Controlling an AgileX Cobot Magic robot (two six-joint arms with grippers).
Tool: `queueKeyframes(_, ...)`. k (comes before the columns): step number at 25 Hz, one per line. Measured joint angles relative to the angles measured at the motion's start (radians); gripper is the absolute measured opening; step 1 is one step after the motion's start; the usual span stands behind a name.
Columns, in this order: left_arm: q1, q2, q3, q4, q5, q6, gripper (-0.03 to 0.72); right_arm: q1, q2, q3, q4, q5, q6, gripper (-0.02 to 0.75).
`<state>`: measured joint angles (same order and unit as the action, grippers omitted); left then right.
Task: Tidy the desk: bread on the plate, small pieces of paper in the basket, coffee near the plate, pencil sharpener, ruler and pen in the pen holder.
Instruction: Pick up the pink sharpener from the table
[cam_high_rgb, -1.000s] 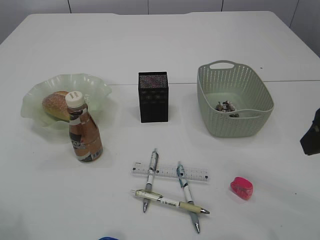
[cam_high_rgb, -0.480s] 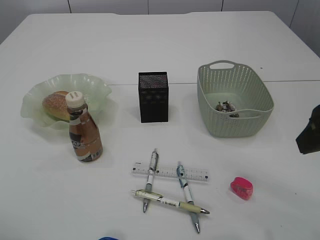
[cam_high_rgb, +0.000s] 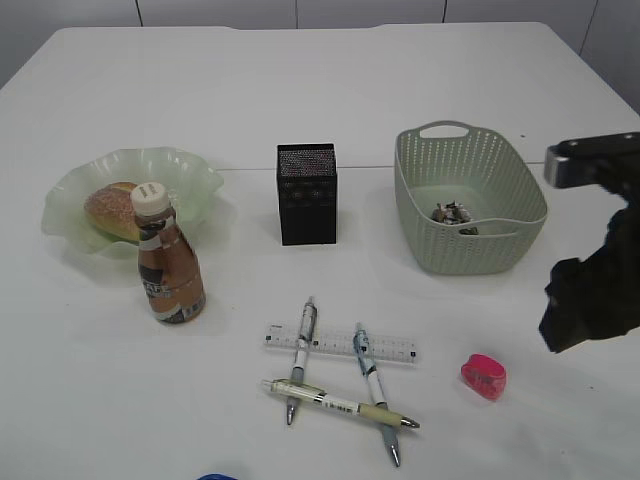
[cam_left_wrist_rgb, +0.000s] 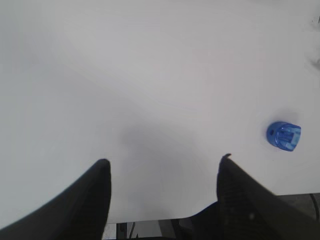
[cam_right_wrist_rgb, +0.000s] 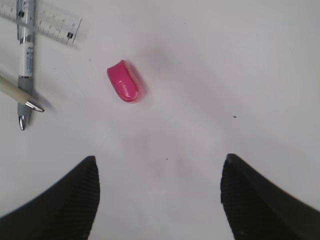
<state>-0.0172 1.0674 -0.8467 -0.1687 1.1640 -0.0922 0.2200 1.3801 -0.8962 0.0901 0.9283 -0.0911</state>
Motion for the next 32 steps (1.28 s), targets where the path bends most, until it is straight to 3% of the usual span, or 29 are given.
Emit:
queueKeyframes(9, 0.000, 0.000, 0.000, -0.036, 0.047, 0.029, 0.486, 0.172, 0.222, -0.002, -0.105, -0.139, -0.045, 0.552)
queueKeyframes(18, 0.000, -0.001, 0.000, -0.039, 0.048, 0.034, 0.477, 0.177, 0.347, -0.026, -0.123, -0.212, -0.053, 0.552)
queueKeyframes(28, 0.000, -0.001, 0.000, -0.041, 0.043, 0.052, 0.458, 0.177, 0.441, -0.125, -0.148, -0.182, -0.053, 0.551)
queueKeyframes(32, 0.000, -0.001, 0.000, -0.041, 0.030, 0.056, 0.458, 0.177, 0.457, -0.126, -0.148, -0.178, -0.053, 0.517)
